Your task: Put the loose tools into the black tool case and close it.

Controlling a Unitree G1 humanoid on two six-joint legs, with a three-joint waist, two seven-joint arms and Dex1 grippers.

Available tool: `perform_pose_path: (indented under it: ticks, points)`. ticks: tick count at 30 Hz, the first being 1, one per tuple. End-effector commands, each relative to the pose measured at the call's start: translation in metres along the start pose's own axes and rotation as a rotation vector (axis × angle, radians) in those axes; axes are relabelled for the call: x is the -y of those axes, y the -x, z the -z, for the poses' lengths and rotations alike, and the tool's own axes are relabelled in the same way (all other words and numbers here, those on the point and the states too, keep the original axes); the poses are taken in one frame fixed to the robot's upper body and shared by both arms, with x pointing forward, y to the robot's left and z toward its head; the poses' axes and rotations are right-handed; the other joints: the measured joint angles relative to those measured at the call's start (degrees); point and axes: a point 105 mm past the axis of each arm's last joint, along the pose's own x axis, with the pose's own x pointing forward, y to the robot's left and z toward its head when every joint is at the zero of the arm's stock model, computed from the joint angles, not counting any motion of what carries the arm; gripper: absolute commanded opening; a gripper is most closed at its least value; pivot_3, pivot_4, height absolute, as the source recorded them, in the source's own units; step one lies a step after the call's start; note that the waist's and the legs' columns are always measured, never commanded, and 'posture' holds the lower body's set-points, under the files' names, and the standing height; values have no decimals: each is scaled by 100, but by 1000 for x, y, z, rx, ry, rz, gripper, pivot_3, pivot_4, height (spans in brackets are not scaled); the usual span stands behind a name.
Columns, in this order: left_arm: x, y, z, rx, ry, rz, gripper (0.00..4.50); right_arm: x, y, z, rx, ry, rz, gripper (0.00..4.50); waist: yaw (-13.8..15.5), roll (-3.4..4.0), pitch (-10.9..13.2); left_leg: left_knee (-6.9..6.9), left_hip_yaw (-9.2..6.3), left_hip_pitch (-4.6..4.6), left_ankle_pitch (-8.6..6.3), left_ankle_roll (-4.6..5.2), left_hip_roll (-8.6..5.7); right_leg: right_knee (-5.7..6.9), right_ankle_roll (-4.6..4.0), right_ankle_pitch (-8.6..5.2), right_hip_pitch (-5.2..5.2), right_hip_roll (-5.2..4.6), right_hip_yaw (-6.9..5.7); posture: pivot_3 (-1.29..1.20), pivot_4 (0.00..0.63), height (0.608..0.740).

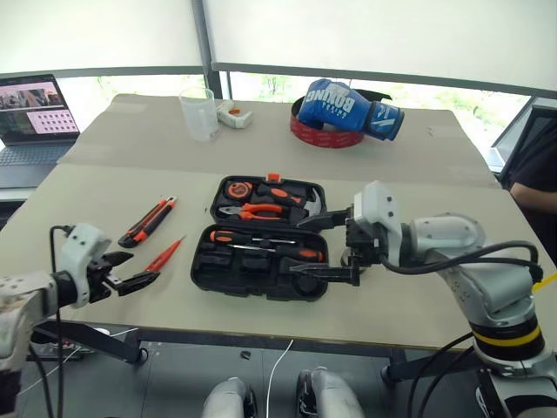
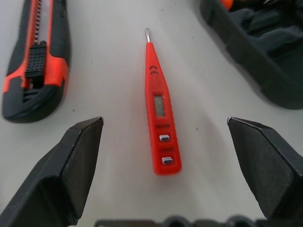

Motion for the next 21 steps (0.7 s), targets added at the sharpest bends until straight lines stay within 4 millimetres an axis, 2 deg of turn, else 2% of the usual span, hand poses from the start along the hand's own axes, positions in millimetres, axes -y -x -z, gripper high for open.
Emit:
perform_pose_path:
  ticks: [1,2,6,8,9,10,14,18,21]
  points:
    - [-12,-14,9,-66,14,-36,4500,-6,9,-13,28,44,15,4469,-5,0,0,-1,0,0,0,0,0,-2,0,0,0,1,0,0,150,714]
    - [-14,-18,13,-90,22,-34,4500,-7,11,-13,25,44,18,4469,6,0,0,-1,0,-2,0,1,0,-4,0,0,-1,2,-1,0,150,714]
    - [-6,-29,9,-60,14,54,3495,-14,17,-7,1,30,20,4500,51,3,-2,-1,0,12,0,0,-1,-1,8,-5,7,-4,4,0,150,714]
    - [0,-30,3,-18,5,92,2811,-15,19,-7,1,22,20,4500,67,3,-2,-1,0,12,-1,0,-1,-2,9,-6,7,-9,6,0,150,714]
    - [1,-29,0,1,4,101,2310,-16,20,-6,0,20,22,4500,68,3,-2,-1,0,12,-1,1,-1,-2,9,-5,7,-10,7,0,150,714]
    - [1,-28,-2,15,4,104,2154,-15,20,-6,-1,18,25,4500,73,3,-2,0,0,11,-1,1,-1,-2,9,-5,7,-11,9,0,150,714]
    - [-6,-19,-14,56,-47,84,534,-14,25,-4,-18,12,38,4500,85,2,-2,0,-1,6,0,2,0,-5,9,-5,6,-10,4,0,150,714]
    - [-15,-9,-49,142,-143,48,438,-24,37,7,-62,-100,-27,4500,94,-4,2,2,-4,-4,0,3,0,-8,8,-5,2,-8,-3,0,150,714]
    - [2,-5,-79,203,-249,162,438,-35,44,14,-113,-74,-58,4500,113,-9,2,5,-18,-21,1,4,0,-21,7,-4,3,-9,-22,0,150,714]
